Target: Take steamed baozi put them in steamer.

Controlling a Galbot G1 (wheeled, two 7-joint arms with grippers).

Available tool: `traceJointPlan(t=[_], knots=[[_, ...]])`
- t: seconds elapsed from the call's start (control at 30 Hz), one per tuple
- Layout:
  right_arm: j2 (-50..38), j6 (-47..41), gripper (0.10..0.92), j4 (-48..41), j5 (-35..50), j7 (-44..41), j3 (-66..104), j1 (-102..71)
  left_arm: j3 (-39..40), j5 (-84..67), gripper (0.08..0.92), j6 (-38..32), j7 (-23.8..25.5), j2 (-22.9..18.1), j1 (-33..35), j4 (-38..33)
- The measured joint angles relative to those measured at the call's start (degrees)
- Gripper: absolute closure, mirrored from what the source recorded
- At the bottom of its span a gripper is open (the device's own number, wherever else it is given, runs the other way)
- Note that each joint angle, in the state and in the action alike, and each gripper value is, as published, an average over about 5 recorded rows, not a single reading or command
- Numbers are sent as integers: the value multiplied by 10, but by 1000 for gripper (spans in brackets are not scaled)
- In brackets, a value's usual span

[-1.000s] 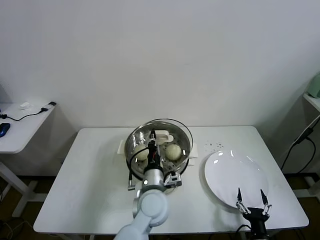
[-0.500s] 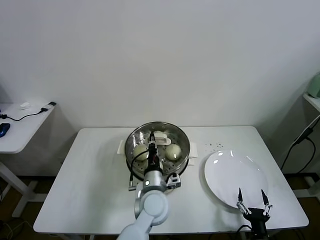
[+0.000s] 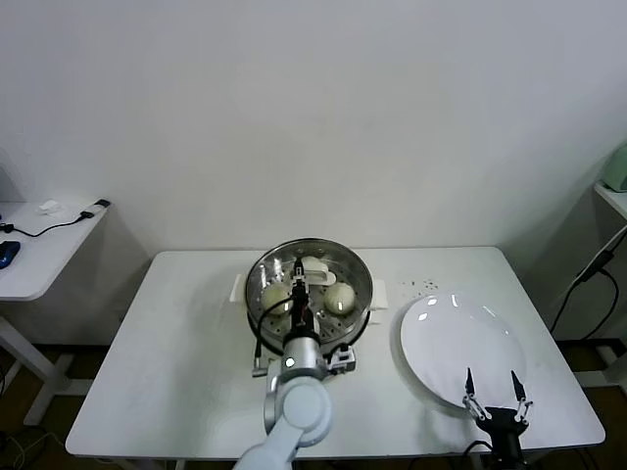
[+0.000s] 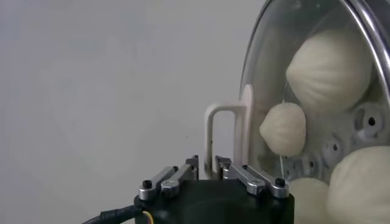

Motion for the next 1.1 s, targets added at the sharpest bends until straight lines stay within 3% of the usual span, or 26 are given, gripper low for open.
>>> traceJointPlan(t=[0.6,0.87,1.1], knots=[[6,-6,203,5,-5,-9,-5,-1,-1,-64,214,-12,1,51,29,-85],[2,7,203,16,15,-17,-15,-9,-60,-251,177,-74,-58,84,65,-151],[-6,24,203,23,22,-31,-25,-14,-172,-513,177,-170,-123,91,113,-200]])
